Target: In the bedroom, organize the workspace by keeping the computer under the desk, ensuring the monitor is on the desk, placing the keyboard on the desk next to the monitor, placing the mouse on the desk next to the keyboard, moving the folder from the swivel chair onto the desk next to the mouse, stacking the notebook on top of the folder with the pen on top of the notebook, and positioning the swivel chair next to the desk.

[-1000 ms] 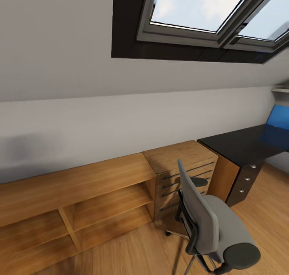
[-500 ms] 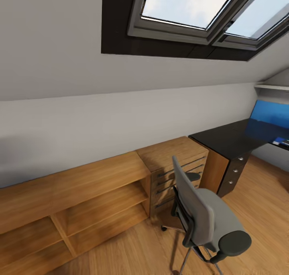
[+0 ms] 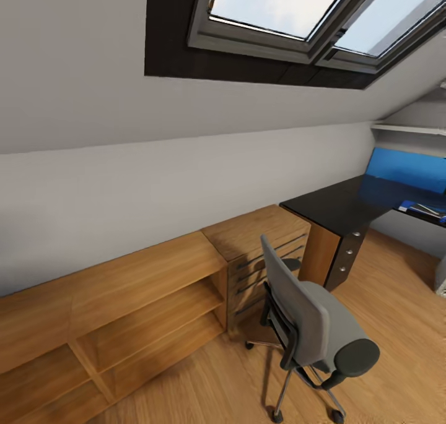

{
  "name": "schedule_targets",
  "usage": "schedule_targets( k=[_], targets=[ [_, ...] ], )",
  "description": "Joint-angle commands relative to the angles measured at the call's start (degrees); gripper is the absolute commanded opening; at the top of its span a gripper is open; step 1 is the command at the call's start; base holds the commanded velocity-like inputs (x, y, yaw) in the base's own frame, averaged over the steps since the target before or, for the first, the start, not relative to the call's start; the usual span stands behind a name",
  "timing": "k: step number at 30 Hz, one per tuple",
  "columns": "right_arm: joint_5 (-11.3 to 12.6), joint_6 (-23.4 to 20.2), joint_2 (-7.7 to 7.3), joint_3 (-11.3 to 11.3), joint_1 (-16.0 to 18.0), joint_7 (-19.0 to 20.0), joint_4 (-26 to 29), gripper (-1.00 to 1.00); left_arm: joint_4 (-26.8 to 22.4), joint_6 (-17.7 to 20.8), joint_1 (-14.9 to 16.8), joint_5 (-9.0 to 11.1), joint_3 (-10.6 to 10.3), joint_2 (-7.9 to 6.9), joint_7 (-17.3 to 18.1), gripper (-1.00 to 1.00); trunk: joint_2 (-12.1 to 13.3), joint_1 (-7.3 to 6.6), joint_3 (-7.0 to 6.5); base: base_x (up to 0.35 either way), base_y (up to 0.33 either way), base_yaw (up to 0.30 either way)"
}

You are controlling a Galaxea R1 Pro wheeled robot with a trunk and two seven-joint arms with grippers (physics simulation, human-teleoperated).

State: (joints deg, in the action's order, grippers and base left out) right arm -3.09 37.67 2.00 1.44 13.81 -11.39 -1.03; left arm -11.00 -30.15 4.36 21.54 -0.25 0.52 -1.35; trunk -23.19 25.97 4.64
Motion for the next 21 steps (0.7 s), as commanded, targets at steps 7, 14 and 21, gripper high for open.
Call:
schedule_targets(
  k=[7, 14, 21],
  targets=[
    [-0.3, 0.1, 0.02, 0.1, 0.1, -0.5, -0.1, 1.00, 0.0, -0.2, 0.0, 0.0, 0.0, 0.01, -0.1, 1.00, -0.1, 0.03, 0.61, 0.000, 0.009, -0.172],
    [-0.3, 0.1, 0.02, 0.1, 0.1, -0.5, -0.1, 1.00, 0.0, -0.2, 0.0, 0.0, -0.1, 0.01, -0.1, 1.00, -0.1, 0.03, 0.76, 0.000, 0.001, -0.056],
    [-0.3, 0.1, 0.02, 0.1, 0.1, -0.5, -0.1, 1.00, 0.0, -0.2, 0.0, 0.0, -0.1, 0.01, -0.1, 1.00, -0.1, 0.03, 0.78, 0.000, 0.000, -0.090]
  ],
)
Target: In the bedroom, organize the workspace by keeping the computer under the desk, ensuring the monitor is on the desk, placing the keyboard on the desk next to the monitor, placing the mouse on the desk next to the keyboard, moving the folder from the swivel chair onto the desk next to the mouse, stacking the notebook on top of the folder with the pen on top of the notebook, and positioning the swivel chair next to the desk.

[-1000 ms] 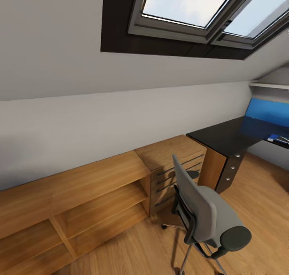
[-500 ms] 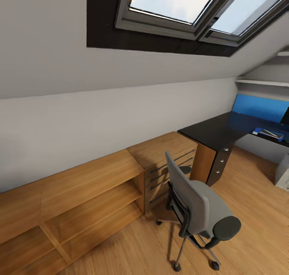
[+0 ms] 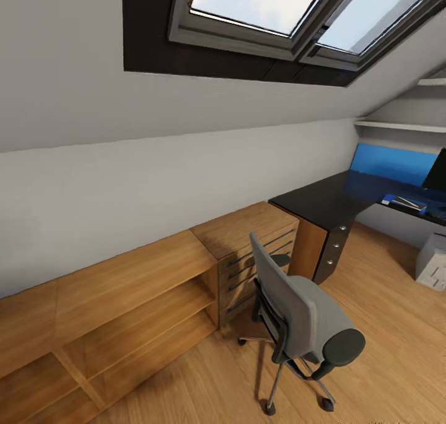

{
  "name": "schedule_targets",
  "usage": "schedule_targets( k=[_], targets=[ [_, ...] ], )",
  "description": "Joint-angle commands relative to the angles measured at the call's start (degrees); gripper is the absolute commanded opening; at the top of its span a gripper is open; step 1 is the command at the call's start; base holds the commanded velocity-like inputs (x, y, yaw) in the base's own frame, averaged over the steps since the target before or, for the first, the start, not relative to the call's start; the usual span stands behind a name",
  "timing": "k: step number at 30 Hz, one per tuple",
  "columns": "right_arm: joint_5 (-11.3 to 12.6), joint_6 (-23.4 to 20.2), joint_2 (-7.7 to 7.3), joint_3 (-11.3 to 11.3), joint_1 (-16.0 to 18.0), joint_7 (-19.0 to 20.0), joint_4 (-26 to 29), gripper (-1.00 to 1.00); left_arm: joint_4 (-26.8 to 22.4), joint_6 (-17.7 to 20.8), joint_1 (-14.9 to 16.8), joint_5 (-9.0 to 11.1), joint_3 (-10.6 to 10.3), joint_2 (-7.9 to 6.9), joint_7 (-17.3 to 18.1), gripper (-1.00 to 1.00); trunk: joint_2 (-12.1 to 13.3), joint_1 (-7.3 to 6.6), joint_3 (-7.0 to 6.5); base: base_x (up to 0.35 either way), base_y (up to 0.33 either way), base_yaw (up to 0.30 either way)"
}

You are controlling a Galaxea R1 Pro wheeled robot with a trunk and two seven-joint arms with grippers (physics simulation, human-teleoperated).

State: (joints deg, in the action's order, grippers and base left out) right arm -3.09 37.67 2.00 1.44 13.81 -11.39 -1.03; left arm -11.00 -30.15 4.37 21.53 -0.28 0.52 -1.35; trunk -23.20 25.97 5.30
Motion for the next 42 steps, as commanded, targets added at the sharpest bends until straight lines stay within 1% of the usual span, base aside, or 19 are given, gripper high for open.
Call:
schedule_targets(
  k=[1, 30, 35, 42],
  targets=[
    [-0.3, 0.1, 0.02, 0.1, 0.1, -0.5, -0.1, 1.00, 0.0, -0.2, 0.0, 0.0, -0.1, 0.01, -0.1, 1.00, -0.1, 0.03, 0.12, 0.000, 0.000, -0.209],
    [-0.2, 0.2, 0.02, 0.1, 0.1, -0.5, -0.2, 1.00, 0.0, -0.2, 0.0, 0.0, -0.1, 0.01, -0.1, 1.00, -0.1, 0.03, 0.13, 0.000, 0.000, -0.255],
    [-0.2, 0.2, 0.02, 0.1, 0.1, -0.5, -0.2, 1.00, 0.0, -0.2, 0.0, 0.0, -0.1, 0.01, -0.1, 1.00, -0.1, 0.03, 0.13, 0.052, 0.111, -0.263],
    [-0.2, 0.2, 0.02, 0.1, 0.1, -0.5, -0.2, 1.00, 0.0, -0.2, 0.0, 0.0, 0.0, 0.01, -0.1, 1.00, -0.1, 0.03, 0.13, 0.158, 0.173, -0.263]
  ],
)
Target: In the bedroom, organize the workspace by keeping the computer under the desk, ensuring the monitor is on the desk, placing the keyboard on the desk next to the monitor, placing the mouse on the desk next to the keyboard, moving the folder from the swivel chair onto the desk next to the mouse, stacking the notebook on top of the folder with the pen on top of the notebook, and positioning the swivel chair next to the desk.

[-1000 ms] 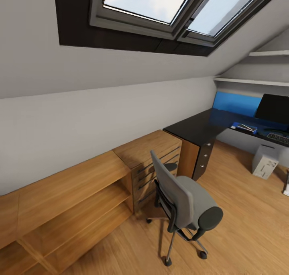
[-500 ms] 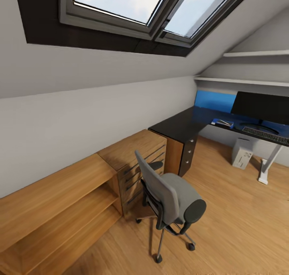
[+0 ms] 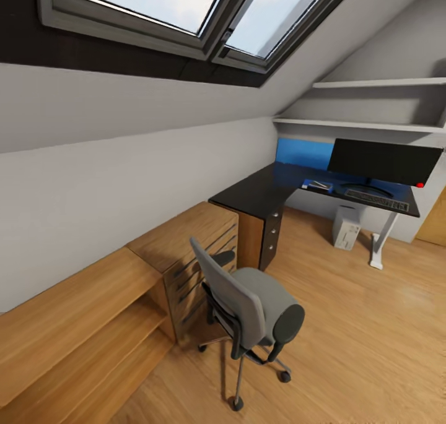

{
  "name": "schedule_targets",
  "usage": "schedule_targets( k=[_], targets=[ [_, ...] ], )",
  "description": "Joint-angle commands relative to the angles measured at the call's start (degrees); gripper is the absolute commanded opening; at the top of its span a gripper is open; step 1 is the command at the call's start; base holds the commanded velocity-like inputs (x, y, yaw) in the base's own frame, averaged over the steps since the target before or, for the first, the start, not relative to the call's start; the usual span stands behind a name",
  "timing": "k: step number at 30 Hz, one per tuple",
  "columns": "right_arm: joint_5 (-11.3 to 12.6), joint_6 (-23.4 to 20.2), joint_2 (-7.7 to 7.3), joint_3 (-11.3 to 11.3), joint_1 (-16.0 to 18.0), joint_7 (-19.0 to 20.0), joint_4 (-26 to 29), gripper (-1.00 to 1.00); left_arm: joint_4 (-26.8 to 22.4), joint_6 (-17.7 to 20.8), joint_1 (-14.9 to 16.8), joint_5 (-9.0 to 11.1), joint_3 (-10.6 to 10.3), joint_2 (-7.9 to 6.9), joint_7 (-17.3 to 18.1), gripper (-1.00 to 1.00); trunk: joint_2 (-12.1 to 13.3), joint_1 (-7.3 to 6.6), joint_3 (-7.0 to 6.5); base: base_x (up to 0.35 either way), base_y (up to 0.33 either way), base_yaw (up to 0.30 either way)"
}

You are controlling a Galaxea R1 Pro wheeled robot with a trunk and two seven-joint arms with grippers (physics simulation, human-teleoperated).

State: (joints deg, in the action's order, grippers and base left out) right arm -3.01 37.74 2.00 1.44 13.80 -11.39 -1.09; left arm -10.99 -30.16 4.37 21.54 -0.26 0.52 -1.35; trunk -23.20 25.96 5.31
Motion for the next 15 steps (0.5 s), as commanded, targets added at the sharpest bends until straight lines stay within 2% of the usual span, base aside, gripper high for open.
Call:
schedule_targets(
  k=[1, 15],
  targets=[
    [-0.3, 0.1, 0.02, 0.1, 0.1, -0.5, -0.1, 1.00, 0.0, -0.2, 0.0, 0.0, -0.1, 0.01, -0.1, 1.00, -0.1, 0.04, 0.12, 0.066, 0.065, -0.263],
    [-0.3, 0.1, 0.02, 0.1, 0.1, -0.5, -0.1, 1.00, 0.0, -0.2, 0.0, 0.0, -0.1, 0.01, -0.1, 1.00, -0.1, 0.04, 0.12, 0.014, 0.014, -0.263]
  ],
)
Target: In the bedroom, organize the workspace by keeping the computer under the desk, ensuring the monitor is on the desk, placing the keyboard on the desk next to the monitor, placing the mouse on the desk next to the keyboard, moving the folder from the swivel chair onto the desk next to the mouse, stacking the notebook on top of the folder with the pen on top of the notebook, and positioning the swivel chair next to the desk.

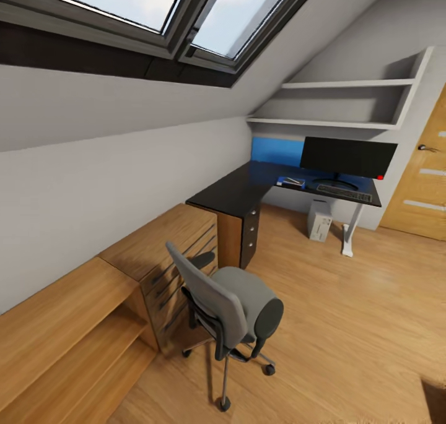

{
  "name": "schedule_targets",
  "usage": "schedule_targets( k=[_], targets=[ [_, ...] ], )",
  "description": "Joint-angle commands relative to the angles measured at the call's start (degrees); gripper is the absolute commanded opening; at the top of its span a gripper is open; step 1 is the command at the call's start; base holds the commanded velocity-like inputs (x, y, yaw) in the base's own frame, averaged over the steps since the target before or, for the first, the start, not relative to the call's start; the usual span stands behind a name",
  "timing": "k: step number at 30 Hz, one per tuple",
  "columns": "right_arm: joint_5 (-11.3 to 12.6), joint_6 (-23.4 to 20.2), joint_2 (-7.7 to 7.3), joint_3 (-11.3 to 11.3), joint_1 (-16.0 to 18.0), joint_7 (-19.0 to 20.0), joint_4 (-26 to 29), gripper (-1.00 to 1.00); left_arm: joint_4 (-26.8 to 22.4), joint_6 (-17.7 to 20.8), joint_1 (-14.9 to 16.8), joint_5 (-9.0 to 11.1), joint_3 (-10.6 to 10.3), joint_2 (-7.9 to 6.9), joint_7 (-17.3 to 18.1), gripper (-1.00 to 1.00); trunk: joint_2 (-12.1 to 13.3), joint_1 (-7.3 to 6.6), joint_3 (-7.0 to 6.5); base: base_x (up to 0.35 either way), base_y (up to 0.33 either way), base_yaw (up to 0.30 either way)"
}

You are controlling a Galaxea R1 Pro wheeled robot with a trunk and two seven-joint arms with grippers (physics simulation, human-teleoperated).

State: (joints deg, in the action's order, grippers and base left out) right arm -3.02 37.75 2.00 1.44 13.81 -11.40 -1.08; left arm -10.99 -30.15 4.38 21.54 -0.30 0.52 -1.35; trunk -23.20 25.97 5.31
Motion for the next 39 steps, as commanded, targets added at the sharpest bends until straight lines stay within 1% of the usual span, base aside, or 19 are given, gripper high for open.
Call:
schedule_targets(
  k=[1, 11, 22, 39],
  targets=[
    [-0.3, 0.1, 0.02, 0.1, 0.1, -0.5, -0.1, 1.00, 0.0, -0.2, 0.0, 0.0, -0.1, 0.01, -0.1, 1.00, -0.1, 0.03, 0.12, 0.001, 0.001, -0.263],
    [-0.3, 0.1, 0.02, 0.1, 0.1, -0.5, -0.1, 1.00, 0.0, -0.2, 0.0, 0.0, 0.0, 0.01, -0.1, 1.00, -0.1, 0.03, 0.12, 0.000, 0.011, -0.263],
    [-0.3, 0.1, 0.02, 0.1, 0.1, -0.5, -0.1, 1.00, 0.0, -0.2, 0.0, 0.0, 0.0, 0.01, -0.1, 1.00, -0.1, 0.03, 0.12, 0.000, 0.140, -0.263],
    [-0.3, 0.1, 0.02, 0.1, 0.1, -0.5, -0.1, 1.00, 0.0, -0.2, 0.0, 0.0, 0.0, 0.01, -0.1, 1.00, -0.1, 0.03, 0.12, 0.000, 0.009, -0.263]
  ],
)
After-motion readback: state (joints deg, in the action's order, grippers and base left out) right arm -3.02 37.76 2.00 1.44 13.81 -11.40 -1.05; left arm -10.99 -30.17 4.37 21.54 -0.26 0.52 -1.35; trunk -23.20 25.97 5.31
